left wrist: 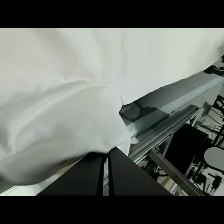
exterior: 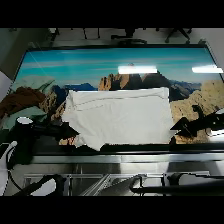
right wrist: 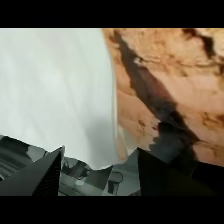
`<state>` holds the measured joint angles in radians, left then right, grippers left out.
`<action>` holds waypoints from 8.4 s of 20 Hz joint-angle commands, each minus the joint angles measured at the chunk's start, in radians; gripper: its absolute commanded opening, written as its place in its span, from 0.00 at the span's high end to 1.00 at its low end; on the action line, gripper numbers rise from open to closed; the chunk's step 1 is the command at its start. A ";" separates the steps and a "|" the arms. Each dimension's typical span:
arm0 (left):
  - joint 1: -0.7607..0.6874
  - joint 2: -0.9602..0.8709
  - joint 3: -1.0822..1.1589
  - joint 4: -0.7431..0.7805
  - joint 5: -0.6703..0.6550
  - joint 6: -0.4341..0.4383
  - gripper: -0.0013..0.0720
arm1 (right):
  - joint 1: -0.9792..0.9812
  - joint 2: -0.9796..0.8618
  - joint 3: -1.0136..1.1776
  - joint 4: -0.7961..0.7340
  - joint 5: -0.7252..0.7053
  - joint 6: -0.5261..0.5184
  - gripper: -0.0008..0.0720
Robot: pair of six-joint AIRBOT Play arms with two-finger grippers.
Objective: Fold the shirts.
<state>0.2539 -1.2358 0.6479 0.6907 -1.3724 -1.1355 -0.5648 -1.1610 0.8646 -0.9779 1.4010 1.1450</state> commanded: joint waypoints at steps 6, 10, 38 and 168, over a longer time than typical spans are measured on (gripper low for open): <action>0.002 0.008 0.018 0.002 -0.069 0.007 0.96 | 0.043 0.032 -0.137 0.138 -0.108 -0.127 0.97; 0.003 0.134 0.019 0.236 -0.069 -0.137 0.96 | 0.042 0.130 -0.137 -0.003 -0.068 0.030 0.97; -0.255 -0.681 0.988 0.146 0.044 -0.191 0.46 | 0.043 -0.350 0.428 0.592 -0.320 -0.342 0.78; -0.050 0.009 1.095 -0.289 -0.030 -0.017 0.96 | -0.241 0.376 0.353 0.254 -0.161 0.230 0.97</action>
<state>0.2054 -1.2346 1.7550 0.3988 -1.3281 -1.1660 -0.9627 -0.7990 1.1973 -0.8146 1.2484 1.4517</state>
